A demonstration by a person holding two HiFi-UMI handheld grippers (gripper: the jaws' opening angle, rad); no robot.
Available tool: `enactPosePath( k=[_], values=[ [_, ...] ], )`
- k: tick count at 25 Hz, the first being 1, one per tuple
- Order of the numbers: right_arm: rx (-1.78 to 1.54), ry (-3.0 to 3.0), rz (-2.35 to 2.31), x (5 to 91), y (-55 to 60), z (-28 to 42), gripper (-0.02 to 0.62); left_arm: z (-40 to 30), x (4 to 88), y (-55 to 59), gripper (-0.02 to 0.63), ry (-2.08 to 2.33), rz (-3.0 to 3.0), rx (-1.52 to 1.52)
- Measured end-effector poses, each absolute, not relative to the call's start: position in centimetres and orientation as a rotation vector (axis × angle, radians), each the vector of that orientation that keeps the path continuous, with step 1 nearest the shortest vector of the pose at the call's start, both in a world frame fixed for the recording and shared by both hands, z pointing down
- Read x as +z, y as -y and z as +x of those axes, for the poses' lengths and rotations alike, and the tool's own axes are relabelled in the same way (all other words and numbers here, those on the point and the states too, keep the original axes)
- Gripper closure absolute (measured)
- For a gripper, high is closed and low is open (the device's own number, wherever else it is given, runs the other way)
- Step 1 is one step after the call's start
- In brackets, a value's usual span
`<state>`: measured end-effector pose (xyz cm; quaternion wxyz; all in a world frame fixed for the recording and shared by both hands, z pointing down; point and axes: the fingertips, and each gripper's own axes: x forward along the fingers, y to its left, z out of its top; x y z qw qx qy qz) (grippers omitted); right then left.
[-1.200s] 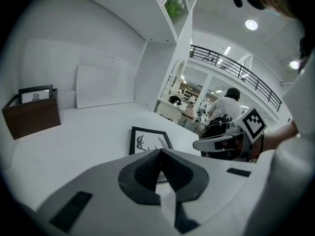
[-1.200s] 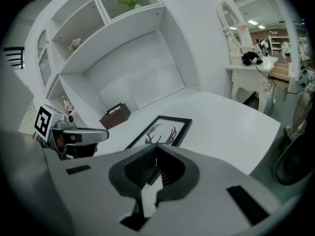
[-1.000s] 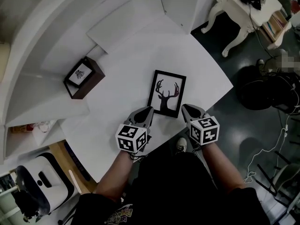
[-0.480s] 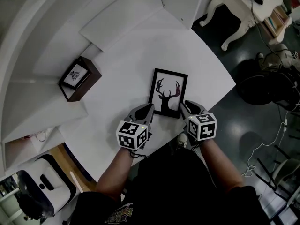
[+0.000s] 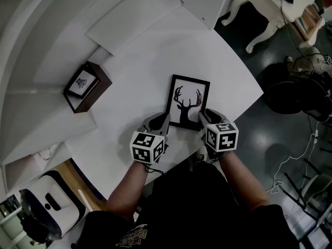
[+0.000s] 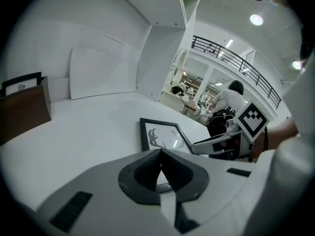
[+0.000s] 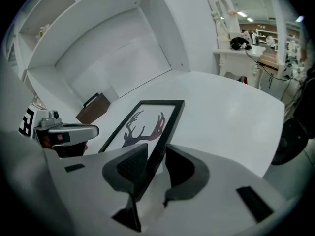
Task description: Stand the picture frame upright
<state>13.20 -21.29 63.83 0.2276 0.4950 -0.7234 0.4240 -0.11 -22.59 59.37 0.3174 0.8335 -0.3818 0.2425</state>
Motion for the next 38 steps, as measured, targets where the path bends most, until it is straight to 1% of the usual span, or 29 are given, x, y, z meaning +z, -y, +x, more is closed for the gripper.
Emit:
enactPosePath(
  k=[6, 15, 16, 19, 22, 27, 38],
  values=[
    [1.191, 1.955, 1.371, 64.4, 21.4, 13.1, 0.491, -0.6, 59.7, 23.0, 0.600, 1.013, 2.197, 0.668],
    [1.352, 1.952, 1.412, 64.4, 21.8, 13.7, 0.517, -0.7, 60.5, 23.4, 0.597, 1.028, 2.192, 0.712],
    [1.367, 1.951, 1.413, 64.5, 21.9, 13.7, 0.520, -0.7, 60.6, 23.4, 0.588, 1.031, 2.189, 0.716],
    [1.417, 1.947, 1.418, 64.5, 21.8, 13.9, 0.522, -0.7, 61.0, 23.3, 0.501, 1.031, 2.176, 0.733],
    [1.484, 1.944, 1.420, 64.6, 21.8, 14.0, 0.523, -0.8, 61.4, 23.2, 0.472, 1.031, 2.157, 0.744],
    [1.568, 1.956, 1.418, 64.6, 22.0, 14.0, 0.525, -0.7, 62.3, 22.9, 0.451, 1.015, 2.115, 0.750],
    [1.635, 1.968, 1.421, 64.6, 22.0, 14.2, 0.528, 0.0, 63.9, 22.8, 0.454, 0.993, 2.039, 0.726]
  ],
)
